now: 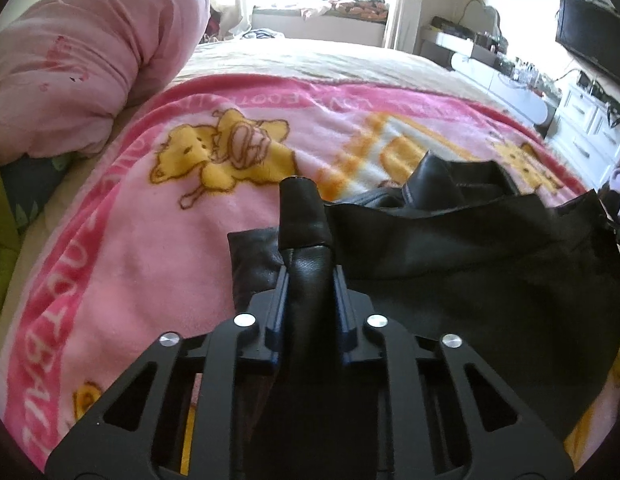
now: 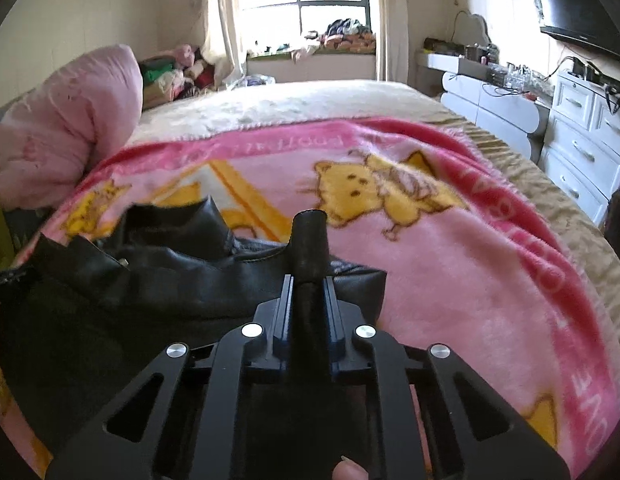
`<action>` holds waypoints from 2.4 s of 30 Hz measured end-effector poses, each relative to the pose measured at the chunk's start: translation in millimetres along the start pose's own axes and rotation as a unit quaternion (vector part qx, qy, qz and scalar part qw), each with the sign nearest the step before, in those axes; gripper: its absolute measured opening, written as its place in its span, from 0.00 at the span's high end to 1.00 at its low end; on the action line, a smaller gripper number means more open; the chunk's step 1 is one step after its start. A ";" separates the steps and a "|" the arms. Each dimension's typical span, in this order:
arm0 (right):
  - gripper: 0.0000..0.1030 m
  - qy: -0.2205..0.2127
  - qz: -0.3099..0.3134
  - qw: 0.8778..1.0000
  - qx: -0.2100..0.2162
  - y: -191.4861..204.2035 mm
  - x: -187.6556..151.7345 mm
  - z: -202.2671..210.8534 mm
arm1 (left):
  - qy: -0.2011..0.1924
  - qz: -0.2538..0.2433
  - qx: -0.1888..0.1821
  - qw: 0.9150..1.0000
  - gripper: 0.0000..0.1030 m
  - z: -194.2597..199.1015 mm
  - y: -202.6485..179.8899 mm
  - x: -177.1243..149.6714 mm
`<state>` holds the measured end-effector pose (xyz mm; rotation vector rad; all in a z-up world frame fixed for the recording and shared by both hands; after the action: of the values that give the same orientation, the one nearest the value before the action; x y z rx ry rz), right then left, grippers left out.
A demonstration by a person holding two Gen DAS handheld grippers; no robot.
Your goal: Fold large clothes
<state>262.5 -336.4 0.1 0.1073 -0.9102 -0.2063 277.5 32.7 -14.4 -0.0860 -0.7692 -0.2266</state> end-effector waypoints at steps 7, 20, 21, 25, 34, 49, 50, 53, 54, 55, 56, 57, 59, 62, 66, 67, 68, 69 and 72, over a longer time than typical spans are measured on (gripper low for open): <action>0.90 -0.039 -0.048 0.997 0.050 -9.3 13.5 41.1 | -0.036 0.048 -0.044 0.997 0.92 27.2 17.1 11.0; 0.90 -0.053 -0.040 0.997 0.030 -3.4 48.9 26.4 | -0.056 0.050 -0.033 0.997 0.92 29.4 24.2 32.5; 0.90 -0.048 -0.038 0.998 0.021 -3.2 48.9 19.7 | -0.054 0.048 -0.032 0.997 0.92 25.3 23.2 32.5; 0.91 -0.035 -0.032 0.999 0.003 -6.5 43.2 0.4 | -0.043 0.047 -0.024 0.998 0.92 11.4 23.3 29.8; 0.90 0.012 -0.038 0.999 -0.036 -16.2 25.2 -41.2 | -0.013 0.042 -0.006 0.999 0.90 -20.0 20.7 28.3; 0.73 0.067 -0.095 0.993 -0.031 -38.4 4.5 -69.5 | 0.014 0.120 -0.028 0.992 0.57 -44.7 45.8 7.5; 0.71 0.067 -0.097 0.993 -0.030 -38.4 5.4 -67.8 | 0.012 0.123 -0.028 0.992 0.56 -41.8 47.0 8.4; 0.45 0.067 -0.108 0.991 -0.045 -39.6 7.1 -60.6 | 0.006 0.130 -0.022 0.991 0.48 -31.8 50.1 11.1; 0.43 0.068 -0.115 0.990 -0.040 -41.4 7.2 -59.1 | 0.003 0.134 -0.022 0.991 0.46 -28.2 51.5 12.0; 0.43 0.069 -0.123 0.989 -0.035 -43.4 7.3 -56.5 | 0.001 0.137 -0.020 0.990 0.42 -24.3 53.0 12.7; 0.42 0.069 -0.126 0.989 -0.035 -44.2 7.5 -54.7 | -0.001 0.139 -0.016 0.990 0.40 -21.1 53.9 13.1; 0.38 0.068 -0.129 0.989 -0.037 -44.8 8.2 -51.4 | -0.005 0.141 -0.010 0.990 0.38 -15.6 55.2 13.8; 0.34 0.062 -0.137 0.988 -0.029 -45.5 9.6 -44.8 | -0.014 0.143 -0.009 0.990 0.34 -7.3 56.8 15.7; 0.28 0.051 -0.146 0.988 -0.016 -45.3 12.6 -31.4 | -0.017 0.145 -0.010 0.989 0.33 2.0 56.2 18.2; 0.24 0.033 -0.140 0.990 -0.005 -39.9 14.7 -9.5 | -0.026 0.131 -0.020 0.991 0.16 16.9 45.4 22.7; 0.23 0.028 -0.138 0.990 0.001 -37.9 14.6 -2.3 | -0.029 0.123 -0.023 0.992 0.16 21.4 40.0 24.4; 0.23 0.023 -0.136 0.990 0.003 -35.9 14.4 3.0 | -0.030 0.118 -0.024 0.992 0.16 23.9 37.0 25.3; 0.22 0.019 -0.135 0.991 0.006 -33.6 13.9 8.7 | -0.032 0.111 -0.028 0.993 0.14 28.2 31.9 27.1; 0.21 0.011 -0.127 0.992 0.019 -26.1 13.2 24.9 | -0.040 0.097 -0.040 0.994 0.09 39.8 18.7 30.4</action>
<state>247.2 -364.8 20.8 0.2603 -0.8769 -0.4237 276.0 52.0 35.4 -0.2459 -0.8268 -0.0692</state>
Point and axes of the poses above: each gripper's, at about its wrist camera, not at the fingertips, and z roughly against the way its jaws point, y to its left, x to its top, the point moved 1 cm from there along -z, roughly the way its jaws point, and after that the axes turned 7 degrees about -z, right-handed, at the moved point
